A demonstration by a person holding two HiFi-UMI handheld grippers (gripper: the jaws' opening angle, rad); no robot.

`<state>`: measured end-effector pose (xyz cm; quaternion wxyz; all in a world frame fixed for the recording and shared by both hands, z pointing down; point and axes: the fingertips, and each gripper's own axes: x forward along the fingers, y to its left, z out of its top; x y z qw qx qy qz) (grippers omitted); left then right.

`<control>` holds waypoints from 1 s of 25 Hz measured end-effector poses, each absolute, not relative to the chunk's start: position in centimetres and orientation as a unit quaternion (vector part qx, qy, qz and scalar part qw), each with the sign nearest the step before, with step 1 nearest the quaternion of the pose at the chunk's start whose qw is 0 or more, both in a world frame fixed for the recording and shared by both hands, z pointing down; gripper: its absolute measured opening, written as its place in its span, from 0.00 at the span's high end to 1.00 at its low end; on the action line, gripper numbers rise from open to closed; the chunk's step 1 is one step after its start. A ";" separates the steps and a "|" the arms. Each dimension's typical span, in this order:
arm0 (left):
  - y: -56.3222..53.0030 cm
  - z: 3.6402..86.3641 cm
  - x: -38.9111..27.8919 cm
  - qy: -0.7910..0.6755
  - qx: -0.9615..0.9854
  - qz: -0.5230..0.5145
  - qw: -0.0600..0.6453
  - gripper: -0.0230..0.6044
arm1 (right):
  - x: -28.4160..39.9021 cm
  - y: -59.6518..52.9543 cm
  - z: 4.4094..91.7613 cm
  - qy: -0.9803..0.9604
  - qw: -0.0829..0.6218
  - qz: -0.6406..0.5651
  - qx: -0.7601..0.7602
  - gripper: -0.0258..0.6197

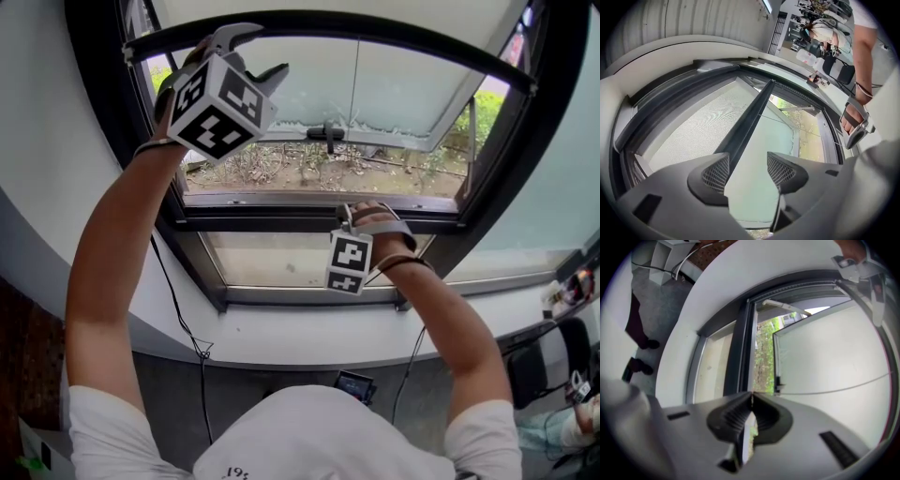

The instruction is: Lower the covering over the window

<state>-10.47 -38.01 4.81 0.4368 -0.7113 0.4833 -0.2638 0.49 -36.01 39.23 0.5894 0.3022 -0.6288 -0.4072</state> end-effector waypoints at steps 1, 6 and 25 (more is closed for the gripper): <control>-38.3 4.8 -10.4 0.483 -0.704 -0.272 0.444 0.56 | 0.5 -35.9 39.4 -0.630 0.589 -0.407 0.302 0.93; -39.8 4.9 -9.8 0.481 -0.666 -0.316 0.475 0.53 | 0.1 -35.7 39.6 -0.631 0.588 -0.407 0.300 0.93; -40.5 7.9 -9.0 0.438 -0.653 -0.400 0.472 0.54 | 0.0 -35.7 41.7 -0.651 0.580 -0.389 0.298 0.93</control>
